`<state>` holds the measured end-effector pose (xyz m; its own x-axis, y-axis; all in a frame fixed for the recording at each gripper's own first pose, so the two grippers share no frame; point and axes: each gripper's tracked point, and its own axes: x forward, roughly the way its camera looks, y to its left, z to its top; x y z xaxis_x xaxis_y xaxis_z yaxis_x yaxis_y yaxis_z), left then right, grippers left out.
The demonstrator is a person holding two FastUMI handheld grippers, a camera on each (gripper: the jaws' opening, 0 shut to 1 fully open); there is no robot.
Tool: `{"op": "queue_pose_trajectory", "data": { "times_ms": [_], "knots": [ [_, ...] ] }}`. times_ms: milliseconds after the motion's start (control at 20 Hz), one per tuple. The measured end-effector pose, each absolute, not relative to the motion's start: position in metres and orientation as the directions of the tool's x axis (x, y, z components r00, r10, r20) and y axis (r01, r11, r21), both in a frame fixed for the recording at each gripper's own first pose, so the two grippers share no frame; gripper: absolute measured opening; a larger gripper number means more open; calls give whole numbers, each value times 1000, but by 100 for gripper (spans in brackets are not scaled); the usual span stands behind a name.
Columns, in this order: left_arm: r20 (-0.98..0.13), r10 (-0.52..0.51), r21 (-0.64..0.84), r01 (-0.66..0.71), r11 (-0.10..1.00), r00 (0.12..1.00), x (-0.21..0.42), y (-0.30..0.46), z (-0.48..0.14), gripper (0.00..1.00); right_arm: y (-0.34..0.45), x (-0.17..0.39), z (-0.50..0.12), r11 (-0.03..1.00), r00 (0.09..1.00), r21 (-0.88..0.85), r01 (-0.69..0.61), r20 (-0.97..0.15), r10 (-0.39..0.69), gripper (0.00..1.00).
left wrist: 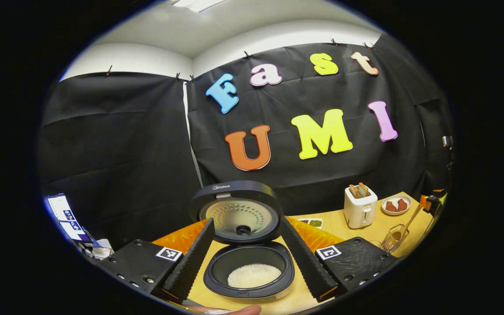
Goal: Close the left gripper, press the button to open the rice cooker; take a wooden spoon from the chopstick holder with the right hand, scoop a spoonful of rice and pour it into the rice cooker, then put the wooden spoon back into the chopstick holder.
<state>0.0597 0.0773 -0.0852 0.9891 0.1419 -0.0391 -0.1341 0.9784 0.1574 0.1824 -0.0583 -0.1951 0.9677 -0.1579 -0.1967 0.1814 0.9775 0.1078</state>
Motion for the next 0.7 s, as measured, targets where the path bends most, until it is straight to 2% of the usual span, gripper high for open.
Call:
{"op": "queue_pose_trajectory", "data": {
  "times_ms": [200, 300, 350, 400, 650, 700],
  "knots": [
    [7, 136, 134, -135, 982, 991, 78, 88, -51, 95, -23, 129, -135, 996, 988, -12, 88, -123, -88, 96],
    [43, 134, 117, -138, 984, 990, 88, 91, -32, 95, -2, 107, -119, 996, 991, -72, 51, -116, -59, 96],
    [64, 133, 107, -139, 984, 989, 93, 94, -20, 95, 9, 98, -113, 995, 993, -94, 30, -112, -40, 100],
    [92, 128, 99, -137, 986, 988, 102, 97, -8, 95, 20, 90, -109, 994, 993, -108, 16, -115, -29, 100],
    [75, 137, 90, -143, 986, 988, 157, 116, 16, 95, 70, 69, -112, 995, 978, -16, -94, -189, 90, 100],
    [37, 143, 83, -146, 986, 989, 167, 121, 14, 95, 76, 66, -110, 994, 976, -17, -107, -193, 102, 100]
  ]
}}
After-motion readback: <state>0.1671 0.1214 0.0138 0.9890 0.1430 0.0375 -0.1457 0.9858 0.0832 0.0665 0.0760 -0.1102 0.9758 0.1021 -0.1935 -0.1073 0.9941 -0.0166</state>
